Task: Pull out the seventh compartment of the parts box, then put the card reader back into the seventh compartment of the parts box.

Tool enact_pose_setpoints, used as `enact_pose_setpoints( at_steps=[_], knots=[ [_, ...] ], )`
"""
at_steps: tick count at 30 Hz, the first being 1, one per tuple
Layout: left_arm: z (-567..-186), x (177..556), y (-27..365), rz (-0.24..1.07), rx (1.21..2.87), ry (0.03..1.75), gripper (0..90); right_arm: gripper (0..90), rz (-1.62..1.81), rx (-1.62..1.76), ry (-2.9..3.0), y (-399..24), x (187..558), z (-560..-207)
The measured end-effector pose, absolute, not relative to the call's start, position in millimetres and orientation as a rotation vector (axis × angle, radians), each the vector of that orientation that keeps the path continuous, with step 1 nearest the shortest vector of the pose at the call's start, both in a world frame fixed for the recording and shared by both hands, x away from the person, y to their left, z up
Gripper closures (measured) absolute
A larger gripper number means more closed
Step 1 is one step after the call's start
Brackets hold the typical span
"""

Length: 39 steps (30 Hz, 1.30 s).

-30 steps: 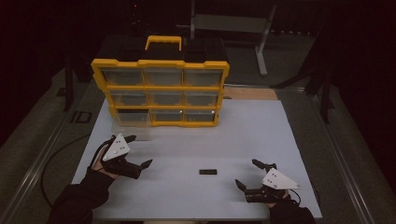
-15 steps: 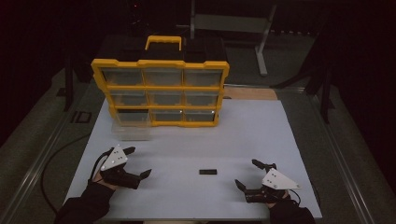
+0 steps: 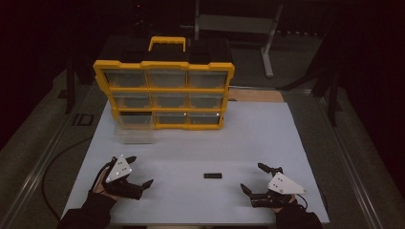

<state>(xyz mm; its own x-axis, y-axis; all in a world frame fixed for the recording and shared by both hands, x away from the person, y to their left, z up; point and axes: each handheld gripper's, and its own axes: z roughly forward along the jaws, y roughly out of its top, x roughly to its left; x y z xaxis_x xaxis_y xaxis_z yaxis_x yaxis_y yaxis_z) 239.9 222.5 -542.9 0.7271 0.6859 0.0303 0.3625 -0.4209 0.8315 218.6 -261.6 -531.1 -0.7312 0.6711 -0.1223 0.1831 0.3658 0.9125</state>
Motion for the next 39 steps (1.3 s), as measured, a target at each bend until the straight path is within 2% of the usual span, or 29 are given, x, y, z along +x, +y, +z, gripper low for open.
enact_pose_setpoints(
  at_steps=[24,39],
  knots=[
    [-546.5,238.2,222.3,0.43,2.083,0.801,0.0,7.9,1.334,0.734,2.148,-261.9,218.7,-531.5],
    [-523.6,240.1,219.9,0.43,2.071,0.765,0.0,7.9,1.334,0.737,2.15,-261.1,218.6,-531.4]
  ],
)
